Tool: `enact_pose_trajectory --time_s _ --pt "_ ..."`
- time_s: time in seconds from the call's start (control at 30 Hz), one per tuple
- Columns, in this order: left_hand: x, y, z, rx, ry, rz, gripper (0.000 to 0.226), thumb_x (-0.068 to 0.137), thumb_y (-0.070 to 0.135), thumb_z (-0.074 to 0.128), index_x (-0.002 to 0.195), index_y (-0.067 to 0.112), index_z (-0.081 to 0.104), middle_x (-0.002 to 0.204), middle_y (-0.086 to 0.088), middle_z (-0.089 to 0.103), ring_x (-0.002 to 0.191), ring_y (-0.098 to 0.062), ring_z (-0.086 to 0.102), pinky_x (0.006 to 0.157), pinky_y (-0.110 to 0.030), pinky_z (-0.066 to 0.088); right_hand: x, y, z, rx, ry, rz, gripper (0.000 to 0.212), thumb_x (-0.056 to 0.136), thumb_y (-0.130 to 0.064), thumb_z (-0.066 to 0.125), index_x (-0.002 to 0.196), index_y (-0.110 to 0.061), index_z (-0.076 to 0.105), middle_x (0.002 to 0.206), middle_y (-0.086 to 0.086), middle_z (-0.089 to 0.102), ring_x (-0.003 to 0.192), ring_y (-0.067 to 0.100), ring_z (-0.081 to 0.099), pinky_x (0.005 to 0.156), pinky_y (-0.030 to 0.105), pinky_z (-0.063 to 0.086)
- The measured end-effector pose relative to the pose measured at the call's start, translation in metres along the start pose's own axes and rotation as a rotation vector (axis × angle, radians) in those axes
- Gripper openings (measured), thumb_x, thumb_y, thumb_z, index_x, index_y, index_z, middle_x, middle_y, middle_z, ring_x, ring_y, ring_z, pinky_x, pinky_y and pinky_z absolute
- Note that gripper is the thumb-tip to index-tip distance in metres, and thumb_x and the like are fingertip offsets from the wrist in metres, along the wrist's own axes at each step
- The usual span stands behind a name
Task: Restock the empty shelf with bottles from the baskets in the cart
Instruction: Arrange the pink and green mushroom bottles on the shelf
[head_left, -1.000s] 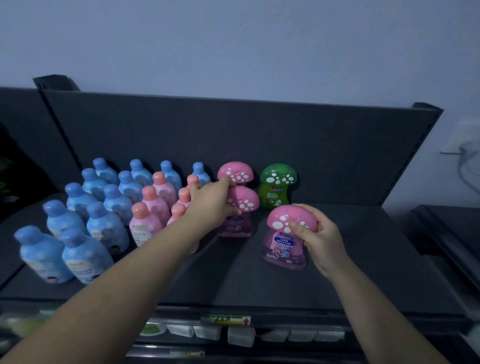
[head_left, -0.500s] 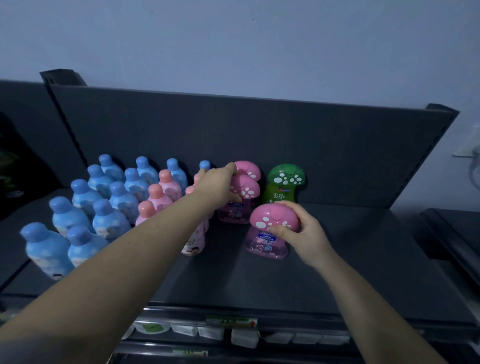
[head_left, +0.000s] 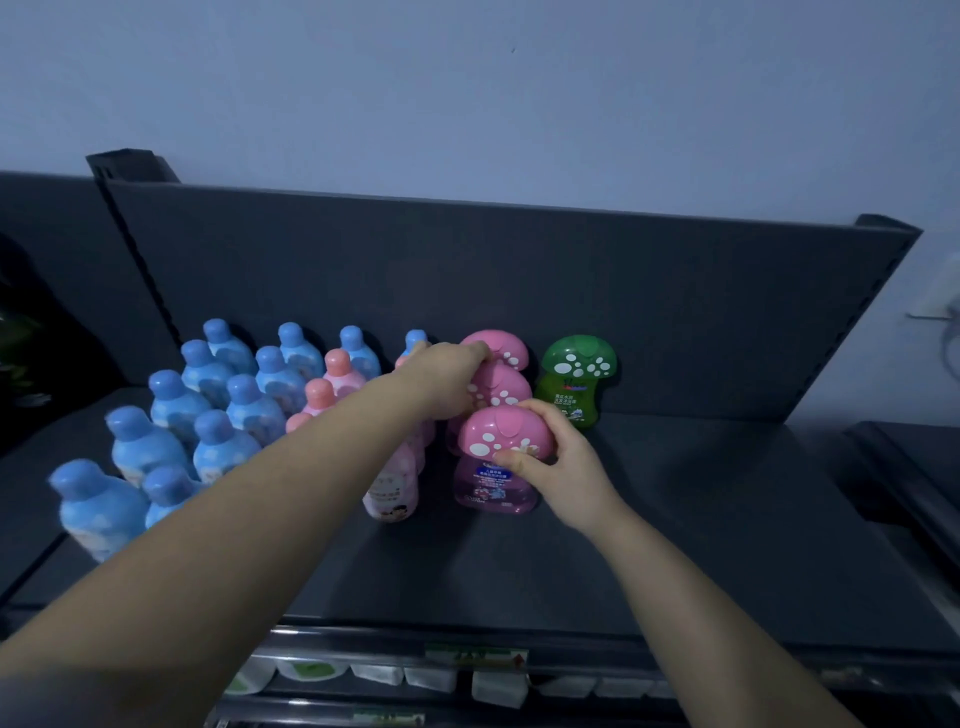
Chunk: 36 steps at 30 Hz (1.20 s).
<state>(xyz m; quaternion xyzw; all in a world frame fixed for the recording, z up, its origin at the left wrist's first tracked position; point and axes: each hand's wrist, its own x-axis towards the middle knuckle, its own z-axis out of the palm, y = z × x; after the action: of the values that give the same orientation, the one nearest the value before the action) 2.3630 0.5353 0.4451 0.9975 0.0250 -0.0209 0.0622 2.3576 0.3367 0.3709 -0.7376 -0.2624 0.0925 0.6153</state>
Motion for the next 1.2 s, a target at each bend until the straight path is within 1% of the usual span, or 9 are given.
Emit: enact_pose_trajectory --time_s 0.13,0.27,0.37,0.5,0.6,0.73,0.93,1.07,1.2 --pt "-0.02 -0.001 -0.023 -0.091 -0.055 0.025 0.073 0.089 0.011 0.059 0.152 0.023 0.023 0.133 -0.005 0.055 0.12 -0.027 0.054 0.093 -0.031 0.043 0.002 0.001 0.002 0.002 0.013 0.02 0.052 0.075 -0.025 0.085 0.12 -0.037 0.06 0.113 -0.014 0.068 0.102 0.007 0.067 0.094 0.037 0.055" --pt "-0.04 -0.015 -0.041 -0.205 0.014 0.042 0.054 0.081 -0.005 0.046 0.13 0.018 0.054 0.119 0.005 0.064 0.114 -0.017 0.059 0.083 -0.019 0.044 0.003 0.001 0.006 -0.002 0.019 0.021 0.053 0.076 -0.023 0.085 0.121 -0.034 0.06 0.113 -0.013 0.068 0.102 0.007 0.067 0.093 0.034 0.055" --pt "-0.055 -0.013 -0.041 -0.262 -0.111 0.105 0.045 0.083 0.004 0.061 0.123 0.023 0.057 0.108 0.016 0.066 0.096 0.0 0.064 0.072 -0.008 0.045 0.004 0.0 0.01 0.004 0.021 0.015 0.052 0.076 -0.021 0.084 0.121 -0.035 0.06 0.114 -0.012 0.068 0.102 0.006 0.067 0.092 0.031 0.055" --pt "-0.054 -0.003 -0.022 -0.157 -0.117 0.187 0.068 0.075 0.044 0.08 0.135 0.03 0.051 0.105 0.015 0.062 0.093 -0.008 0.058 0.082 -0.024 0.046 0.008 0.0 0.013 0.009 -0.002 0.013 0.051 0.077 -0.019 0.083 0.119 -0.039 0.061 0.115 -0.013 0.068 0.104 0.007 0.066 0.094 0.031 0.054" --pt "-0.05 0.0 -0.013 -0.074 -0.001 0.194 0.057 0.078 0.038 0.078 0.128 0.024 0.056 0.077 0.016 0.046 0.082 -0.01 0.047 0.069 -0.023 0.035 0.009 0.0 0.014 0.015 -0.008 0.012 0.051 0.077 -0.017 0.083 0.117 -0.04 0.06 0.114 -0.013 0.068 0.105 0.007 0.066 0.094 0.03 0.054" --pt "-0.05 -0.001 -0.01 -0.099 0.016 0.197 0.053 0.079 0.034 0.077 0.126 0.023 0.056 0.075 0.017 0.042 0.083 -0.01 0.045 0.058 -0.018 0.03 0.011 0.004 0.015 -0.009 0.01 0.012 0.055 0.076 -0.02 0.084 0.124 -0.033 0.06 0.124 -0.007 0.063 0.109 0.007 0.063 0.095 0.027 0.052" --pt "-0.049 -0.007 -0.008 -0.118 0.03 0.205 0.056 0.078 0.035 0.079 0.127 0.024 0.055 0.089 0.015 0.052 0.087 -0.011 0.05 0.073 -0.024 0.04 0.011 -0.001 0.017 -0.084 0.036 0.017 0.06 0.077 -0.022 0.084 0.129 -0.033 0.057 0.126 -0.008 0.051 0.111 -0.005 0.055 0.087 0.008 0.045" --pt "-0.05 -0.009 -0.006 -0.136 0.026 0.208 0.057 0.078 0.038 0.078 0.128 0.027 0.054 0.099 0.015 0.056 0.094 -0.011 0.052 0.076 -0.023 0.04 0.011 0.001 0.015 -0.126 0.037 -0.021 0.055 0.078 -0.042 0.077 0.127 -0.042 0.052 0.124 -0.008 0.045 0.114 -0.004 0.051 0.096 0.018 0.045" --pt "-0.052 -0.014 -0.02 -0.332 0.051 0.143 0.057 0.081 0.06 0.067 0.128 0.03 0.055 0.111 0.013 0.063 0.102 -0.009 0.06 0.089 -0.025 0.047 0.022 0.001 0.001 -0.105 0.248 -0.02 0.026 0.086 -0.06 0.05 0.111 -0.054 0.053 0.117 -0.013 0.046 0.111 0.014 0.057 0.097 0.045 0.051"
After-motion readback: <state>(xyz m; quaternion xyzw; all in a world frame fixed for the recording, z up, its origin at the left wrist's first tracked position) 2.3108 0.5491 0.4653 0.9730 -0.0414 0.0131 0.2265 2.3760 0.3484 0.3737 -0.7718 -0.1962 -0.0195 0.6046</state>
